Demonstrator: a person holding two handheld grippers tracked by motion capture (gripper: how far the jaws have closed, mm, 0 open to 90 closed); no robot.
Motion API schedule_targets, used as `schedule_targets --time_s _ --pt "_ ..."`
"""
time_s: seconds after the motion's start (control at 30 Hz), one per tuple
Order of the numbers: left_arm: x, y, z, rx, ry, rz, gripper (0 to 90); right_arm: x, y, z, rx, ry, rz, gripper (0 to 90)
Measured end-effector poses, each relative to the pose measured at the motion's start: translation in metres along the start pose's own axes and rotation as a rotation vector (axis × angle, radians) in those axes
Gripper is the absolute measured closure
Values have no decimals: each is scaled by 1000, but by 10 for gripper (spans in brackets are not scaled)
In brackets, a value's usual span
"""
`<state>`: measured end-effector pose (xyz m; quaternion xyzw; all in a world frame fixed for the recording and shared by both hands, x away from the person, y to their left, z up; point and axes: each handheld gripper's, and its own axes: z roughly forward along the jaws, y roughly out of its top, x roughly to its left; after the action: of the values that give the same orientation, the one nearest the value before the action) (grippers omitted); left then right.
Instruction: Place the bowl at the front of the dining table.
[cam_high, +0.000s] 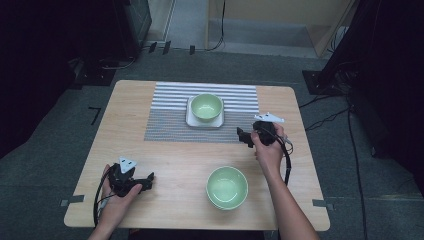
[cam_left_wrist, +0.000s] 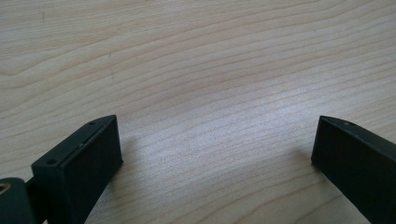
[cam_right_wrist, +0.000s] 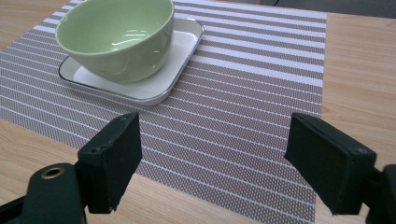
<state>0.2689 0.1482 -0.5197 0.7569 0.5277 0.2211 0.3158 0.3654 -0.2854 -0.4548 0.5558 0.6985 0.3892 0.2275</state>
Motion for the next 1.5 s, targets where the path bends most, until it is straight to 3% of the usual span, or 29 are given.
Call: schedule_targets --time_s 0.47,0.93,1.5 --pt "0 0 0 0 0 0 10 -19 -22 -17 -14 -12 55 178" --pt "0 0 0 1 3 -2 10 -33 -41 -38 -32 -37 82 172" --pt "0 0 0 1 3 -2 10 -49 -70 -56 -16 -69 107 161"
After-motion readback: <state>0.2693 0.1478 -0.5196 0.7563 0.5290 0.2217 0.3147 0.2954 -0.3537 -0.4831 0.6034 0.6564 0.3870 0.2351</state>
